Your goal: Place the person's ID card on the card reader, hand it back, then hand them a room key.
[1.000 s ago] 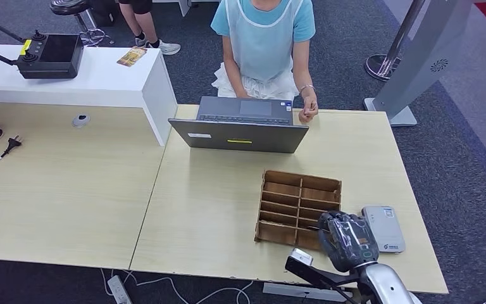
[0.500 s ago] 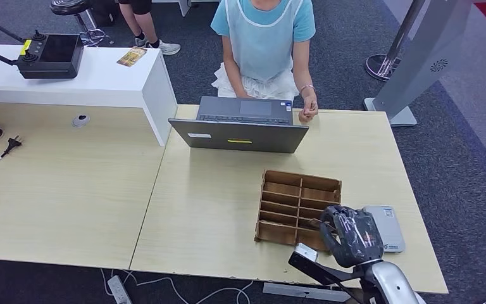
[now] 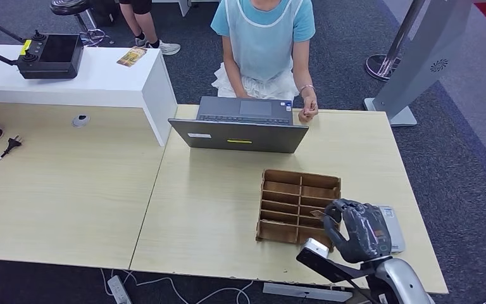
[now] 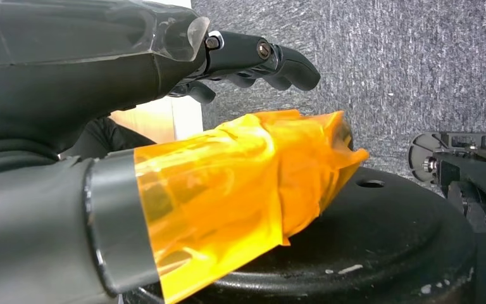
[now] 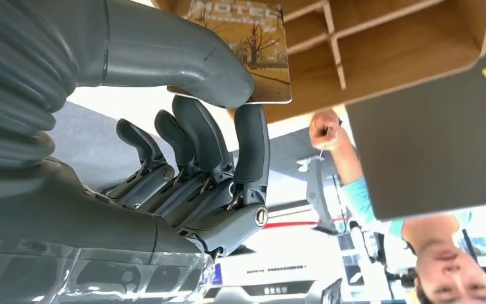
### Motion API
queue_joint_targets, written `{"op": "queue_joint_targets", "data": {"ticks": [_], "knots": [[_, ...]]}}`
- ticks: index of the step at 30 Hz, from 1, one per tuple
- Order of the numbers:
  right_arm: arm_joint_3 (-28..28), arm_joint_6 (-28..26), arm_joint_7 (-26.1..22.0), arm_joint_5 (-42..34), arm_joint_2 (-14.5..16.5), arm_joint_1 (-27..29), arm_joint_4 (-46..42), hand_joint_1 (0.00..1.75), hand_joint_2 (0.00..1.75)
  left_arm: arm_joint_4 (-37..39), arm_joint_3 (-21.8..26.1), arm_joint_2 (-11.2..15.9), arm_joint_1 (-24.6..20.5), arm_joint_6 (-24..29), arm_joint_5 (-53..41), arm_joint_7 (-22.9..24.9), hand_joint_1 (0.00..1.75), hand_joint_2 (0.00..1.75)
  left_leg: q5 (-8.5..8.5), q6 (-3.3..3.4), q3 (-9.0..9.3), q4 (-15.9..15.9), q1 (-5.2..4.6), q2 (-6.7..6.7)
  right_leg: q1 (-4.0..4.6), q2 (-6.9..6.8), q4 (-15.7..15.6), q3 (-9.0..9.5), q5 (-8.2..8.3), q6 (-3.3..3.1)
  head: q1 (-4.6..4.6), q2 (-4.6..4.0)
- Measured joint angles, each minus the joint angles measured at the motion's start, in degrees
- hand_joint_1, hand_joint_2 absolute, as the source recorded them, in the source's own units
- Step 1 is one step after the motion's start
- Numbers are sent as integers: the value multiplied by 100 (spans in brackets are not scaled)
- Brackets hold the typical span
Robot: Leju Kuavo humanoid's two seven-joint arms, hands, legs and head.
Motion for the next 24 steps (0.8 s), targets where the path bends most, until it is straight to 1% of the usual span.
{"op": "queue_joint_targets", "data": {"ticks": [5, 15, 19, 24], "knots": [[-75, -80, 30, 192, -1, 4, -97, 165, 175, 0, 0, 0, 0, 0, 2, 0, 0, 0, 0, 0, -1, 0, 0, 0, 0, 0, 0, 0, 0, 0, 0, 0], [-158, -107, 27, 243, -2, -80, -161, 170, 175, 0, 2, 0, 0, 0, 2, 0, 0, 0, 0, 0, -1, 0, 0, 0, 0, 0, 0, 1, 0, 0, 1, 0], [-157, -129, 1, 270, -2, -291, -161, 170, 175, 0, 2, -2, -1, -1, -26, 0, 0, 0, 1, 0, -2, 0, 0, 0, 0, 1, 0, 1, 1, 0, 1, 0], [-143, -140, -30, 285, -2, -710, -145, 172, 175, 0, 2, -2, -2, -3, -42, 0, 0, 0, 2, 0, 0, 0, 0, 1, 0, 0, 0, 2, 2, 0, 1, 0]]}}
